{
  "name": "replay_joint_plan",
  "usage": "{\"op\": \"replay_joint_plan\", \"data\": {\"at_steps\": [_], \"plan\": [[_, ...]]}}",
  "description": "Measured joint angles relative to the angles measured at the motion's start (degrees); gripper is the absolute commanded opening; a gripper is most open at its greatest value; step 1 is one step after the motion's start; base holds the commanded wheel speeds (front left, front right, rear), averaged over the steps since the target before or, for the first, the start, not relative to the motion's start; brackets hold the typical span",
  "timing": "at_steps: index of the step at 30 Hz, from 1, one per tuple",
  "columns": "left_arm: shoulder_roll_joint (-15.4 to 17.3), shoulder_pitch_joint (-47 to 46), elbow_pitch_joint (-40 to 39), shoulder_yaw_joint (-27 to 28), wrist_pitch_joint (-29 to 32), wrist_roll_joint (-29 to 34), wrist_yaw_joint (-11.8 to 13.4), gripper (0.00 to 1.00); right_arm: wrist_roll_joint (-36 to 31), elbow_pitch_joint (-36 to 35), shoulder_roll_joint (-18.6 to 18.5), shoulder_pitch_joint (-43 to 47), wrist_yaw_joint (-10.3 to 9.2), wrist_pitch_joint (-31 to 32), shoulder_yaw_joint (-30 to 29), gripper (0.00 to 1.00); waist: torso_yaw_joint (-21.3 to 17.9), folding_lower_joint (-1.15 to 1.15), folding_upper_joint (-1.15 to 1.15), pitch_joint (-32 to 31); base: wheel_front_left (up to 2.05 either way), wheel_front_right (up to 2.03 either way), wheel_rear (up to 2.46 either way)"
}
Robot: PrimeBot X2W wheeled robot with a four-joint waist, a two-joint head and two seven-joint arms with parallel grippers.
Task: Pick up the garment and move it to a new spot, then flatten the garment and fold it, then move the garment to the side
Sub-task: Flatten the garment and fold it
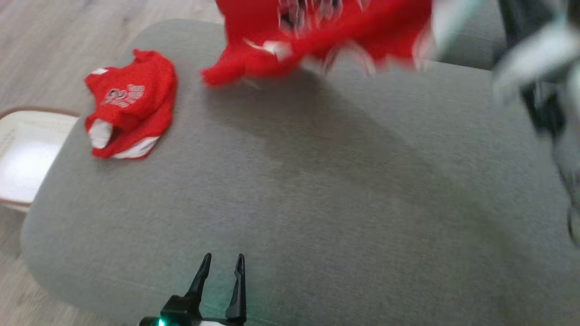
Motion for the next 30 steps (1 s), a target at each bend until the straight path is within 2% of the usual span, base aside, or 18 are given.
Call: {"op": "replay_joint_plan", "data": {"at_steps": [3, 6, 11, 16, 17, 18, 19, 23, 27, 30], "plan": [[-0.07, -0.01, 0.15, -0.3, 0.0, 0.08, -0.07, 1.0, 2.87, 1.6, -4.24, 11.99, 0.0, 0.04, 0.6, 0.0, -2.26, 0.0, 0.0, 0.37, 0.0, 0.0, 0.0], [-0.16, -0.1, 0.29, -0.38, 0.0, 0.55, -0.41, 1.0, 5.7, 2.86, -6.92, 21.23, 0.0, 0.05, 0.16, 0.0, -4.46, 0.0, 0.0, 0.72, 0.0, 0.0, 0.0], [-0.18, -0.85, 0.7, -0.01, 0.0, 1.07, -0.54, 1.0, 6.24, 2.04, -7.35, 28.43, 0.0, 0.05, -3.99, 0.0, -8.05, 0.0, 0.0, 1.0, 0.0, 0.0, 0.0], [-0.2, -1.55, 0.89, 0.23, 0.0, 1.07, -0.99, 1.0, 2.59, -1.52, -7.19, 31.62, 0.0, 0.03, -12.46, 0.0, -11.13, 0.0, 0.0, 0.64, 0.0, 0.0, 0.0], [-0.2, -1.56, 0.92, 0.24, 0.0, 1.07, -1.0, 1.0, 1.51, -2.1, -7.0, 32.32, 0.0, 0.03, -13.9, 0.09, -11.63, 0.0, 0.0, 0.56, 0.0, 0.0, 0.0], [-0.19, -1.57, 1.03, 0.23, 0.0, 1.07, -1.01, 1.0, 0.42, -2.61, -6.55, 33.11, 0.0, 0.03, -15.21, 0.65, -12.1, 0.0, 0.0, 0.48, 0.0, 0.0, 0.0], [-0.19, -1.57, 1.03, 0.23, 0.0, 1.07, -1.01, 1.0, 0.42, -2.61, -6.55, 33.11, 0.0, 0.03, -15.21, 1.0, -12.1, 0.0, 0.0, 0.48, 0.0, 0.0, 0.0], [-0.2, -1.91, 1.38, 0.04, 0.0, 1.07, -1.48, 1.0, -3.99, -3.41, -2.4, 36.71, 0.0, 0.03, -19.6, 1.0, -13.55, 0.0, 0.0, 0.27, 0.0, 0.0, 0.0], [-0.2, -1.98, 1.47, -0.12, 0.0, 1.0, -1.47, 1.0, -9.21, -7.09, 2.36, 38.97, 0.0, 0.03, -25.29, 1.0, -14.61, 0.0, 0.0, 0.38, 0.0, 0.0, 0.0], [-0.2, -2.03, 1.72, -0.36, 0.0, 0.99, -1.46, 1.0, -11.84, -9.14, 5.77, 41.63, 0.0, 0.02, -25.71, 1.0, -15.21, 0.0, 0.0, 0.65, 0.0, 0.0, 0.0]]}}
